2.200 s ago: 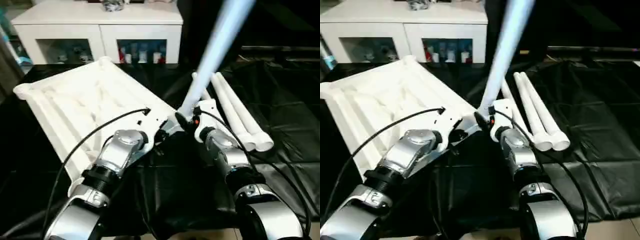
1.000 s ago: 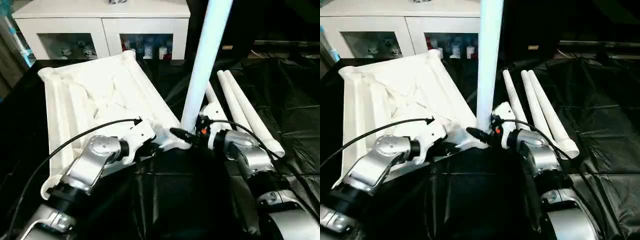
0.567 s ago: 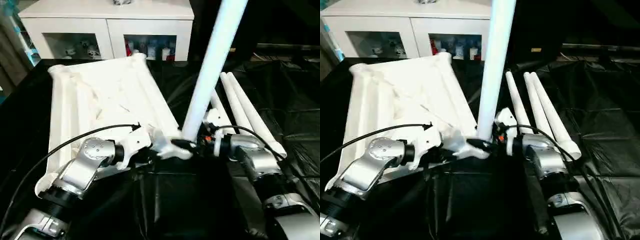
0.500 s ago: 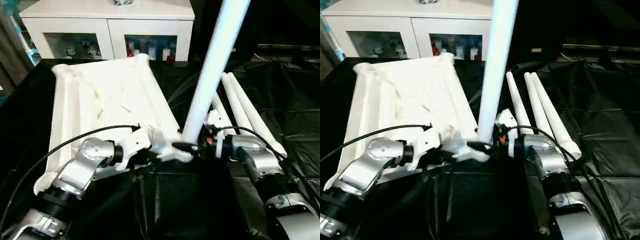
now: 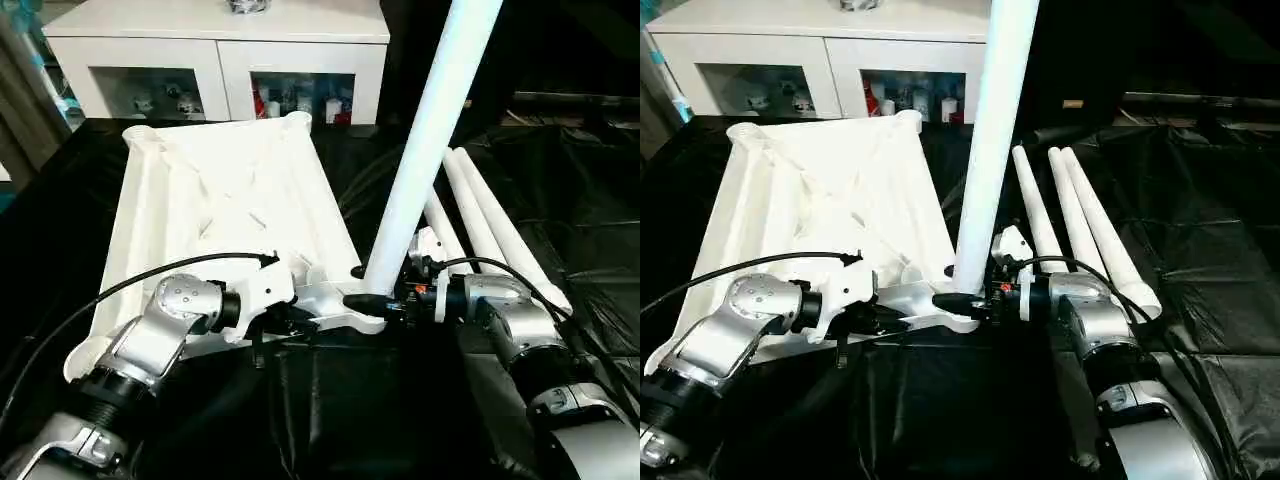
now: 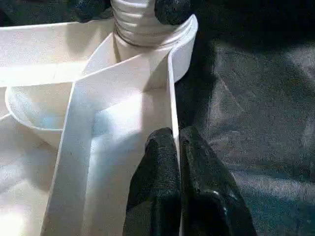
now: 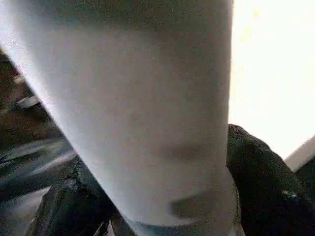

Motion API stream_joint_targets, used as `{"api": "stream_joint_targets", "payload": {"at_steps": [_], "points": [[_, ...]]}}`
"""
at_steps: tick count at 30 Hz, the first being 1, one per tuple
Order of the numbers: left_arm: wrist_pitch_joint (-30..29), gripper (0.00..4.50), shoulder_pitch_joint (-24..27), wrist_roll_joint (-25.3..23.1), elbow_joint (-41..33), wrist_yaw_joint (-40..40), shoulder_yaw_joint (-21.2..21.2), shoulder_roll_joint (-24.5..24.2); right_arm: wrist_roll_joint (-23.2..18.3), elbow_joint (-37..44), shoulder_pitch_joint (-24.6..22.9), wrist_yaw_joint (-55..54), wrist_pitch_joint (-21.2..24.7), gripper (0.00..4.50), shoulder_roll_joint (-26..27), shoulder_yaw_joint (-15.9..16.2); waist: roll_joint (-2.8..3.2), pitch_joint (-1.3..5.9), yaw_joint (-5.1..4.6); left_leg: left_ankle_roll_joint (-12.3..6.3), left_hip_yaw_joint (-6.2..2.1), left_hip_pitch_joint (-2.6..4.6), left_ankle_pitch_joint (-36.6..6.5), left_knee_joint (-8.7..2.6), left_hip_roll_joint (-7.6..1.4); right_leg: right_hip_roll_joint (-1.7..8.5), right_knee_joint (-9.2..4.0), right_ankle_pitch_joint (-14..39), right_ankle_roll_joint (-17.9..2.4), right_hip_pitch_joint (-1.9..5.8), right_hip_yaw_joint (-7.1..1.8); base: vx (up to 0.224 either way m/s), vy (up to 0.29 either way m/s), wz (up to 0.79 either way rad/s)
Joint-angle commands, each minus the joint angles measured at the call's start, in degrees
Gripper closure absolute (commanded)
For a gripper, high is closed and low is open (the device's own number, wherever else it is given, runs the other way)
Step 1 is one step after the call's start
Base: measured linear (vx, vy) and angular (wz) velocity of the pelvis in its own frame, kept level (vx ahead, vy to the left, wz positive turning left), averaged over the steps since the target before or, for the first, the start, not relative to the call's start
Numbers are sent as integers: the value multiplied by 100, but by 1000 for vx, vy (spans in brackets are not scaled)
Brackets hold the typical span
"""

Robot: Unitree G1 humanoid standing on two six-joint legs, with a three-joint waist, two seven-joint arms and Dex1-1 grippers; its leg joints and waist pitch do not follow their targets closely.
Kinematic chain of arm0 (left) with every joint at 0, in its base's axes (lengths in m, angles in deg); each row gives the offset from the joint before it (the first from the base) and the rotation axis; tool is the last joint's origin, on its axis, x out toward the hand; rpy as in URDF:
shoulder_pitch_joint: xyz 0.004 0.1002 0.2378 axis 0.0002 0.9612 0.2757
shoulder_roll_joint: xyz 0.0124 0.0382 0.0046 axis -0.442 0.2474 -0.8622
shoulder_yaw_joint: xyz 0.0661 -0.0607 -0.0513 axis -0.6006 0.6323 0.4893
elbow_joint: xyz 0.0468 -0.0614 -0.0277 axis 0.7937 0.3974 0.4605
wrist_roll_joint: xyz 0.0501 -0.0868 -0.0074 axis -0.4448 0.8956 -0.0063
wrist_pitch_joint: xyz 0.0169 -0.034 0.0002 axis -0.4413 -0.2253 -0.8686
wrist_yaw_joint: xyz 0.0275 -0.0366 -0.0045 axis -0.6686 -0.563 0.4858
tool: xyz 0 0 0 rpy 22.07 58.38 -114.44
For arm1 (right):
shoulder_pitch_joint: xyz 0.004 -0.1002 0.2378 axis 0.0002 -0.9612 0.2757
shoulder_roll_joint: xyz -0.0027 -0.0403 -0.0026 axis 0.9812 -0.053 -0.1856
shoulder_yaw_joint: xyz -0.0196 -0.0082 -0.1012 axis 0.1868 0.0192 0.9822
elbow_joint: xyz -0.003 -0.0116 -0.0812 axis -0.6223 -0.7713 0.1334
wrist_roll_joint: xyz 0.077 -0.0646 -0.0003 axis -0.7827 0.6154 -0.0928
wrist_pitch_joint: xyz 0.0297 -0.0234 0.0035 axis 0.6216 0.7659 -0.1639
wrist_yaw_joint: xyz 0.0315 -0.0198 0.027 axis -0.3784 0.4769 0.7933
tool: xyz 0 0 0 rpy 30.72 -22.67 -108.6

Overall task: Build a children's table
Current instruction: Rotate leg to tighten

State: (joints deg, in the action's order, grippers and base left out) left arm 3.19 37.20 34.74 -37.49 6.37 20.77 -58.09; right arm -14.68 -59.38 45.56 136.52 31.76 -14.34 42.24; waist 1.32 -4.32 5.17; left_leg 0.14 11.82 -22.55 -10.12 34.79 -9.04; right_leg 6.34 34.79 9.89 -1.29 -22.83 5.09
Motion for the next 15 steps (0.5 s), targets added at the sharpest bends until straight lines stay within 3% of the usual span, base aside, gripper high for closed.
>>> {"api": "stream_joint_targets", "payload": {"at_steps": [1, 3, 6, 9, 10, 12, 13, 14, 15], "points": [[-82, 450, -204, 10, 106, 298, 181, 187, 375, -599, -78, -1522, -150, 176, 2, -353, 29, 415, -33, 114, -231, 183, -1814, -507, -463, 376, -400, 1709, -1315, 182, -328, 0, 0, 0], [-201, 450, -283, -4, 209, 491, 248, 296, 406, -725, -74, -1867, -179, 176, 95, -404, -1, 387, -72, 273, -273, 215, -2173, -515, -441, 404, -479, 2371, -1138, 175, -316, 0, 0, 0], [-439, 450, -398, 13, 293, 735, 317, 470, 364, -918, -21, -2380, -107, 177, 255, -509, 18, 356, -97, 348, -295, 242, -2507, -524, -443, 406, -535, 2822, -973, 138, -322, 0, 0, 0], [-952, 450, -844, -161, 780, 1632, 386, 1018, 228, -1492, 250, -3861, 67, 177, 748, -783, 37, 325, -156, 480, -337, 291, -2813, -533, -425, 397, -605, 3297, -804, 85, -283, -17, 0, -1], [-1153, 450, -1042, -259, 1062, 2201, 466, 1319, 146, -1712, 398, -4406, 138, 177, 961, -878, 73, 301, -198, 565, -335, 372, -3169, -516, -412, 365, -680, 3479, -700, 16, -238, -66, 4, 1], [-1242, 450, -1187, -341, 1287, 2622, 502, 1593, -7, -1906, 544, -4818, 173, 177, 1185, -1039, 87, 298, -222, 529, -365, 472, -3448, -469, -383, 366, -791, 3670, -529, 7, -121, -68, 8, 3], [-1242, 450, -1187, -341, 1287, 2622, 502, 1593, -7, -1906, 544, -4818, 173, 177, 1185, -1039, 88, 288, -241, 497, -370, 457, -3508, -483, -384, 355, -818, 3706, -461, 29, -80, -54, 27, 1], [-1347, 450, -1278, -364, 1404, 2912, 523, 1886, -124, -2058, 686, -5110, 177, 177, 1410, -1156, 141, 260, -283, 484, -398, 450, -3818, -552, -420, 321, -863, 3687, -307, 85, 41, -54, 27, 1], [-1378, 450, -1297, -387, 1422, 2988, 502, 1976, -106, -2103, 734, -5182, 157, 177, 1484, -1134, 141, 260, -283, 484, -398, 450, -3818, -552, -420, 321, -863, 3687, -307, 85, 41, 0, 0, 0]]}}
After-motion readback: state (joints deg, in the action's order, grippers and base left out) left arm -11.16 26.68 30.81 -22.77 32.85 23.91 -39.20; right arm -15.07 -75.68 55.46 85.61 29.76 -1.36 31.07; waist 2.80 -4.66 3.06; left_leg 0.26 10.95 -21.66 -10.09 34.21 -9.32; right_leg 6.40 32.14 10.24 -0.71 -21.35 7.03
